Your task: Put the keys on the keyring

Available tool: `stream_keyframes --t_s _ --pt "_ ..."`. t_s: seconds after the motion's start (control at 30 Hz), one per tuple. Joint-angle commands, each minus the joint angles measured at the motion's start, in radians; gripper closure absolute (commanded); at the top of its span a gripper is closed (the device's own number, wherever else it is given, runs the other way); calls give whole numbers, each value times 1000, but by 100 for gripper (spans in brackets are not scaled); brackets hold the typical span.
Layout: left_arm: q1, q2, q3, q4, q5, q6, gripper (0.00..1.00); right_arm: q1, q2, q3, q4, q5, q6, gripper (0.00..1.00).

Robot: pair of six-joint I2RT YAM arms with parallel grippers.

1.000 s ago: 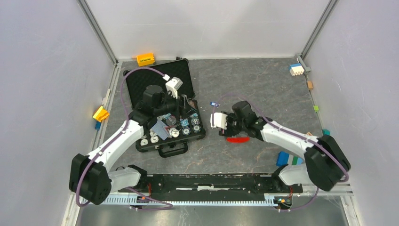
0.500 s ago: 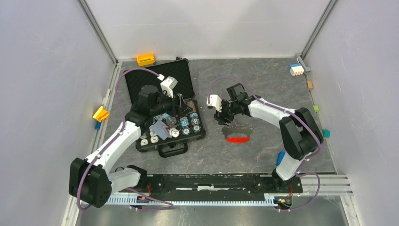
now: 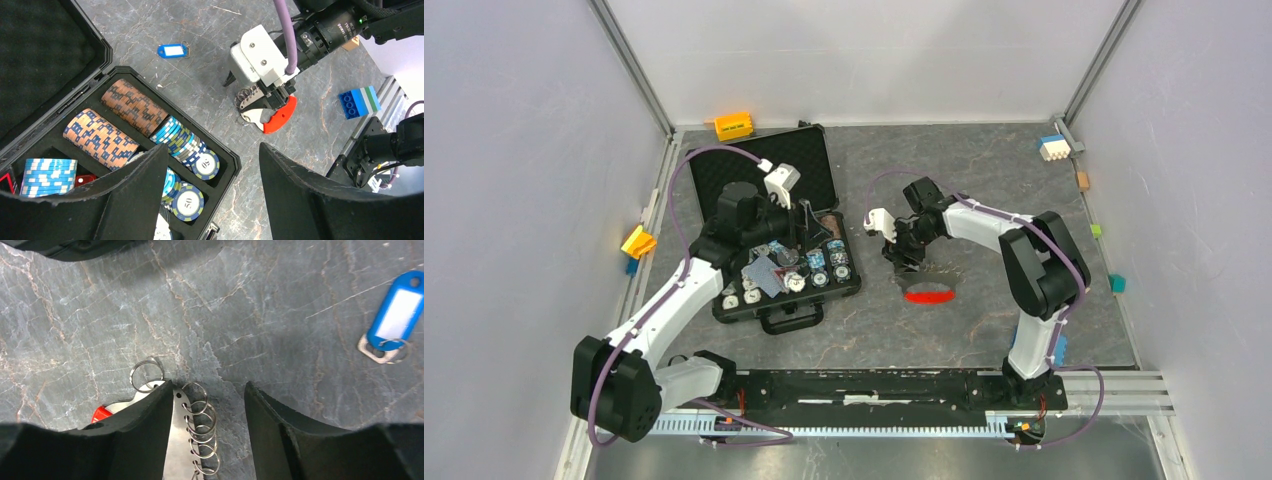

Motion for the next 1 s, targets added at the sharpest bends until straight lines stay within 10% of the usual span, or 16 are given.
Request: stream_keyframes --t_s 0.0,0.5,0.97 --pt "7 -19 -9 36 27 -1 26 -6 22 43 -65 -38 -50 42" --pt "8 -2 -5 50 38 75 27 -24 -48 97 -179 -112 -126 100" --pt "-67 241 153 63 187 -163 35 -24 -578 -201 341 -81 304 100"
